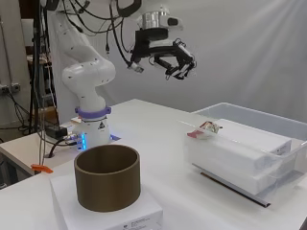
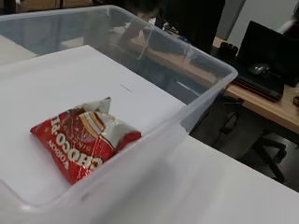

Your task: Teleoperate dual arm-hand system to remove items from a box

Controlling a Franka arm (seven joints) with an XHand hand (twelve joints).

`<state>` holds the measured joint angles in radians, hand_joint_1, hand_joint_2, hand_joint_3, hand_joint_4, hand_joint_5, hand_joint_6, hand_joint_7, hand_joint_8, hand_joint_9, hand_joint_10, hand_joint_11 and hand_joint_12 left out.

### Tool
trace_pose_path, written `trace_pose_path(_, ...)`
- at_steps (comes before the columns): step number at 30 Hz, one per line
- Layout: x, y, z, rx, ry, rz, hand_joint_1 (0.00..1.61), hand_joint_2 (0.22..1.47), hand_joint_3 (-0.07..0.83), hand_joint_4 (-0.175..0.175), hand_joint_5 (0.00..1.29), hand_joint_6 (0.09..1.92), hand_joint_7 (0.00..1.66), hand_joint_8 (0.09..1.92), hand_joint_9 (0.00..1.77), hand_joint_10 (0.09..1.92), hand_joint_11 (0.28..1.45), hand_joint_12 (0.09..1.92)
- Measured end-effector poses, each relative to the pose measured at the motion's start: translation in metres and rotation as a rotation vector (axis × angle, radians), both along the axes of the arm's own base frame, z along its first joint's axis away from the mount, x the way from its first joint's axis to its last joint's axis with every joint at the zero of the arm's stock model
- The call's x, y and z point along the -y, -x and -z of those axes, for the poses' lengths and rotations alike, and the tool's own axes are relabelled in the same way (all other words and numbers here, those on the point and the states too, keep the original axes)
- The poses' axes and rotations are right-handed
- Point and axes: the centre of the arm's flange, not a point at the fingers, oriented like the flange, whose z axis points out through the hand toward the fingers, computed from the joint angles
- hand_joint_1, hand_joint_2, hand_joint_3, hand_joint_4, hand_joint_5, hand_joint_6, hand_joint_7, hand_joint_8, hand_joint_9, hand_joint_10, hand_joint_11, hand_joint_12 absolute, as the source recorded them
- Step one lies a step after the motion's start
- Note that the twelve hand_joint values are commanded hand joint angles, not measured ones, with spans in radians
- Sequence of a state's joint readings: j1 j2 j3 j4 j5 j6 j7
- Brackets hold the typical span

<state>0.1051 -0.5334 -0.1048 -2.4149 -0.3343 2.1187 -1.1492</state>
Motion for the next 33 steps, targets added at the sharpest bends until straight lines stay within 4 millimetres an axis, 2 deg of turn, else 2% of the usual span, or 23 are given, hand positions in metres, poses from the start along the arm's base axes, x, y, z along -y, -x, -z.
trace_pose_path(1,0.006,0.007,0.003,-0.007,0.003,0.012,0.70,0.99,-0.016,0.015,0.48,0.42,0.72,0.80,0.88,1.01,0.59,1.21)
trace_pose_path(2,0.010,0.013,0.010,-0.032,0.005,0.021,0.46,0.88,-0.017,0.004,0.26,0.22,0.40,0.45,0.53,0.63,0.48,0.76)
trace_pose_path(3,0.011,0.015,0.018,-0.069,0.003,0.028,0.34,0.83,-0.011,0.010,0.15,0.11,0.22,0.23,0.35,0.37,0.43,0.43)
trace_pose_path(4,0.013,0.015,0.025,-0.112,-0.004,0.039,0.28,0.82,-0.005,0.018,0.10,0.09,0.17,0.12,0.30,0.21,0.43,0.23)
trace_pose_path(5,0.014,0.012,0.029,-0.157,-0.011,0.051,0.25,0.82,-0.002,0.027,0.13,0.09,0.19,0.09,0.32,0.12,0.44,0.12)
trace_pose_path(8,0.012,-0.013,0.035,-0.245,-0.025,0.065,0.25,0.84,0.002,0.042,0.24,0.09,0.29,0.09,0.41,0.09,0.47,0.09)
trace_pose_path(10,0.008,-0.035,0.040,-0.275,-0.033,0.064,0.25,0.84,0.002,0.044,0.26,0.09,0.30,0.09,0.43,0.09,0.48,0.09)
trace_pose_path(12,0.003,-0.047,0.046,-0.301,-0.043,0.061,0.25,0.84,0.002,0.044,0.27,0.09,0.31,0.09,0.44,0.09,0.48,0.09)
trace_pose_path(14,0.000,-0.049,0.046,-0.306,-0.049,0.058,0.29,0.88,0.005,0.022,0.31,0.09,0.40,0.09,0.51,0.09,0.50,0.09)
trace_pose_path(16,-0.004,-0.052,0.039,-0.297,-0.043,0.043,0.30,0.90,0.003,0.006,0.29,0.09,0.41,0.09,0.51,0.09,0.50,0.09)
trace_pose_path(19,-0.012,-0.076,0.036,-0.299,-0.024,0.021,0.28,0.89,-0.001,-0.006,0.28,0.09,0.39,0.09,0.49,0.09,0.49,0.09)
trace_pose_path(21,-0.021,-0.106,0.057,-0.342,-0.002,0.007,0.27,0.89,-0.004,-0.014,0.28,0.09,0.40,0.09,0.50,0.09,0.49,0.09)
trace_pose_path(26,-0.044,-0.178,0.147,-0.469,0.054,-0.045,0.26,0.87,-0.008,-0.024,0.25,0.09,0.38,0.09,0.48,0.09,0.48,0.09)
trace_pose_path(27,-0.049,-0.189,0.158,-0.478,0.062,-0.060,0.26,0.87,-0.009,-0.023,0.25,0.09,0.38,0.09,0.48,0.09,0.48,0.09)
trace_pose_path(29,-0.056,-0.202,0.163,-0.474,0.074,-0.085,0.25,0.86,-0.010,-0.019,0.25,0.09,0.37,0.09,0.47,0.09,0.47,0.09)
trace_pose_path(33,-0.066,-0.190,0.154,-0.467,0.093,-0.115,0.21,0.86,-0.004,-0.019,0.26,0.09,0.42,0.09,0.53,0.09,0.48,0.09)
